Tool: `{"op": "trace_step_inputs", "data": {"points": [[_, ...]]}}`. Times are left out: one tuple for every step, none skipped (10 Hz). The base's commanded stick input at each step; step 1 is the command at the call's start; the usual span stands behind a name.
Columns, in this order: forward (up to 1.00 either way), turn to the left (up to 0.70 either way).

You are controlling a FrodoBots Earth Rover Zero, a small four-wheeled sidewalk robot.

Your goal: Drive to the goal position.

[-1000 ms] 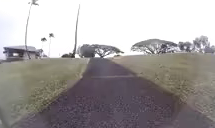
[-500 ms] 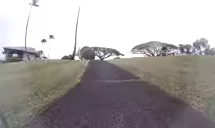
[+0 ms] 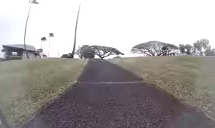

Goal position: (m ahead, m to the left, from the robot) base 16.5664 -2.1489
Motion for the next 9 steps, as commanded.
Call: {"op": "trace_step_inputs", "data": {"points": [[0.7, 0.0], [0.7, 0.0], [0.7, 0.0], [0.7, 0.0], [0.7, 0.0], [0.7, 0.0], [0.7, 0.0], [0.7, 0.0], [0.7, 0.0]]}}
